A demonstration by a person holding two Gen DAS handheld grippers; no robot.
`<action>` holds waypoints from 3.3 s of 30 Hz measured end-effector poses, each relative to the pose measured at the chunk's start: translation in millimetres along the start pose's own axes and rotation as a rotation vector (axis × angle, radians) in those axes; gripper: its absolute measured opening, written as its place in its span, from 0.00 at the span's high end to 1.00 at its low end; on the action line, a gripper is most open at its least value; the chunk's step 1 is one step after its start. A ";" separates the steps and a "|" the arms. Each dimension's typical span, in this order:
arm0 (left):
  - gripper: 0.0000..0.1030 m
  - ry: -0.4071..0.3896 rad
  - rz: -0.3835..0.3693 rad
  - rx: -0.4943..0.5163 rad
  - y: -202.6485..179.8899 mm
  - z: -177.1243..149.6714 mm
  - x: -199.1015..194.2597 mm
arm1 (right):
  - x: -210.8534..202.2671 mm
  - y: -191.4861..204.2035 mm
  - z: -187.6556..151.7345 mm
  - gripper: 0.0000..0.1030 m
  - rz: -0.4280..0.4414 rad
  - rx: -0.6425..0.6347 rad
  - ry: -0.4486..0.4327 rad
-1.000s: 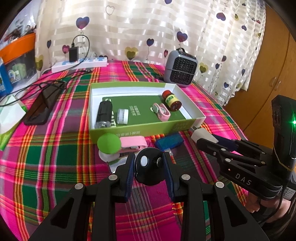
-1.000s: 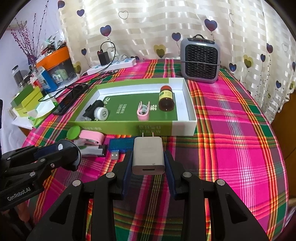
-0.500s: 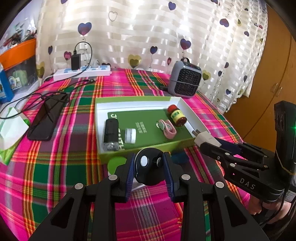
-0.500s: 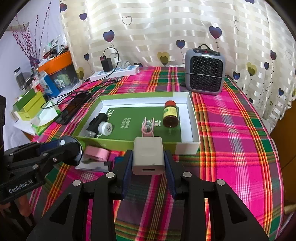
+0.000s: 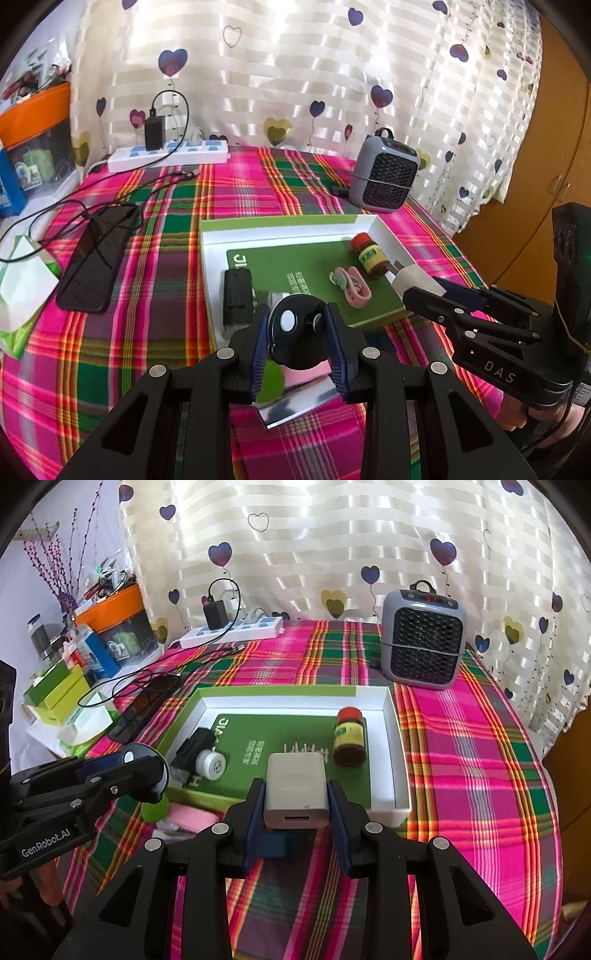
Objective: Organize rigid objects
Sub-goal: 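Carry the black object over the tray with the left gripper while the right carries the charger, then lower both held objects into the tray and open both grippers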
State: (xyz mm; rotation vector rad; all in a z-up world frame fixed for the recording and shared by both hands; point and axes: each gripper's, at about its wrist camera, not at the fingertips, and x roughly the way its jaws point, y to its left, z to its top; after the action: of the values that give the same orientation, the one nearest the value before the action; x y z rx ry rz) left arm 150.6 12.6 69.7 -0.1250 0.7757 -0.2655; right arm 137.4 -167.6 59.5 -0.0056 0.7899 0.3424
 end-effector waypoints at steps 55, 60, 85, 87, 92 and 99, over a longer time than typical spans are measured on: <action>0.72 0.091 0.064 -0.042 47.6 55.3 105.3 | 110.5 2.6 48.4 0.67 0.010 -0.003 0.109; 0.72 0.095 0.063 -0.041 47.4 55.2 106.9 | 112.0 2.2 48.8 0.66 0.010 0.000 0.108; 0.72 0.096 0.080 -0.020 46.0 54.1 107.8 | 115.4 1.0 47.5 0.66 0.014 0.004 0.119; 0.72 0.095 0.081 -0.019 45.3 54.1 107.9 | 115.4 0.9 47.3 0.66 0.013 0.002 0.120; 0.72 0.094 0.091 -0.009 45.0 53.3 108.0 | 115.9 1.0 47.4 0.66 0.016 0.002 0.120; 0.72 0.097 0.096 -0.007 42.5 52.6 108.0 | 114.2 2.8 46.7 0.66 0.014 0.002 0.110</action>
State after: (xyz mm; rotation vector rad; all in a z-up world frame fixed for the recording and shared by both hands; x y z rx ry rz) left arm 269.5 23.7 25.3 -0.0816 0.8765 -0.1790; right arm 243.5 -124.6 13.3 -0.0168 0.8997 0.3570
